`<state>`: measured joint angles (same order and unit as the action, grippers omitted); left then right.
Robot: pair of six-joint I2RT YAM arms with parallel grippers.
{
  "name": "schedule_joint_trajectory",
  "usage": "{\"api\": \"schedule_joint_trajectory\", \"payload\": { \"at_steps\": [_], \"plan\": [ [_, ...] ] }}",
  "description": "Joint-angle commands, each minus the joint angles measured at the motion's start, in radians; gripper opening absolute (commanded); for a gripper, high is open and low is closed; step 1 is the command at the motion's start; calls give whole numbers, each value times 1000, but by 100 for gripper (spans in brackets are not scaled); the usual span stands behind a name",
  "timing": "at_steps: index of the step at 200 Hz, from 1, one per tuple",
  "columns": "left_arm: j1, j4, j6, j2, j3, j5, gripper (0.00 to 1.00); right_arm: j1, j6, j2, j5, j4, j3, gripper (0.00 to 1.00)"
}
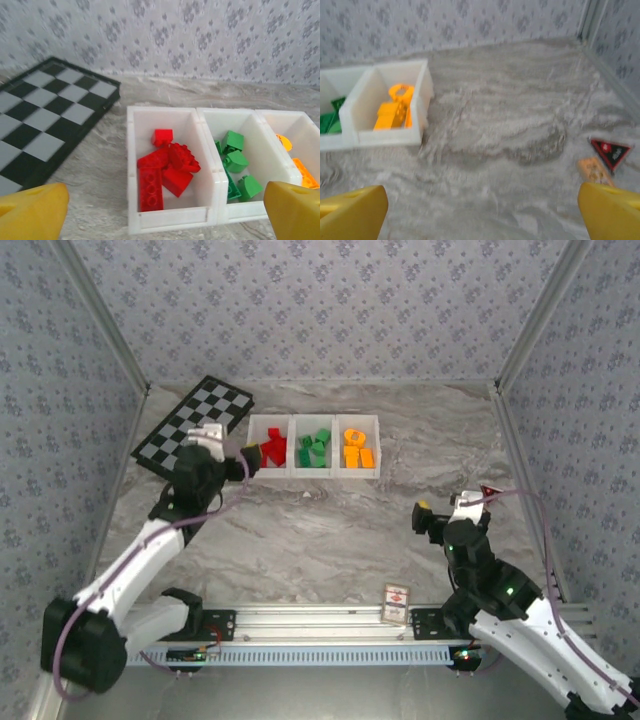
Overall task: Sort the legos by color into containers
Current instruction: Reset both arms
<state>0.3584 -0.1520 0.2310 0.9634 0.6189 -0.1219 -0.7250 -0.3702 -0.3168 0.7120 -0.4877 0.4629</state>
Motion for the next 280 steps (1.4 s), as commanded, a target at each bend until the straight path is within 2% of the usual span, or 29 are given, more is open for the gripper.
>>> {"api": "schedule_joint_trajectory", "payload": {
  "at_steps": [1, 18, 37, 62, 70, 79, 93, 105, 113, 137, 146, 158, 163, 173, 183, 194, 202, 217, 229, 239, 249, 257, 280],
  "plan": [
    [1, -207, -142, -106, -136, -103, 100, 54, 226, 5, 79, 347, -87, 100],
    [-2, -213, -192, -152, -200, -164, 100, 150, 376, -44, 30, 538, -165, 100],
    [-6, -194, -218, -158, -233, -208, 100, 320, 464, -147, -127, 681, -235, 100],
    [-27, -266, -228, -132, -305, -236, 100, 599, 324, -359, -385, 809, -271, 100],
    [-42, -287, -228, -116, -325, -229, 100, 680, 290, -450, -449, 916, -289, 100],
    [-59, -309, -225, -100, -345, -224, 100, 728, 301, -566, -510, 1039, -305, 100],
    [-84, -332, -244, -70, -366, -199, 100, 736, 338, -747, -504, 1173, -288, 100],
    [-118, -354, -253, -36, -377, -170, 100, 735, 359, -810, -559, 1147, -233, 100],
    [-153, -380, -245, -3, -385, -134, 100, 729, 407, -875, -575, 1221, -221, 100],
    [-256, -507, -211, 150, -390, -21, 100, 730, 407, -1025, -617, 1352, -190, 100],
    [-274, -478, -217, 181, -356, 20, 100, 738, 402, -1123, -642, 1456, -199, 100],
    [-296, -524, -226, 244, -334, 86, 100, 728, 414, -1269, -646, 1662, -206, 100],
    [-302, -529, -228, 267, -321, 104, 100, 718, 424, -1248, -638, 1626, -196, 100],
    [-316, -550, -230, 313, -298, 129, 100, 726, 430, -1178, -669, 1386, -142, 100],
    [-320, -546, -252, 349, -267, 140, 100, 744, 413, -1236, -765, 1452, -130, 100],
    [-325, -556, -280, 392, -249, 150, 100, 754, 424, -1204, -748, 1365, -107, 100],
    [-332, -661, -291, 462, -272, 164, 100, 758, 413, -1210, -738, 1340, -89, 100],
    [-375, -892, -233, 610, -287, 168, 100, 762, 396, -1214, -711, 1340, -84, 100],
    [-407, -676, -216, 549, -233, 207, 100, 762, 398, -1217, -714, 1332, -79, 100],
    [-407, -749, -216, 593, -228, 226, 100, 758, 402, -1216, -704, 1335, -79, 100],
    [-412, -642, -217, 564, -204, 229, 100, 745, 408, -1214, -678, 1343, -84, 99],
    [-413, -701, -211, 580, -221, 226, 100, 734, 413, -1214, -653, 1357, -90, 100],
    [-404, -674, -194, 575, -210, 146, 100, 734, 406, -1219, -668, 1338, -85, 100]
  ]
}}
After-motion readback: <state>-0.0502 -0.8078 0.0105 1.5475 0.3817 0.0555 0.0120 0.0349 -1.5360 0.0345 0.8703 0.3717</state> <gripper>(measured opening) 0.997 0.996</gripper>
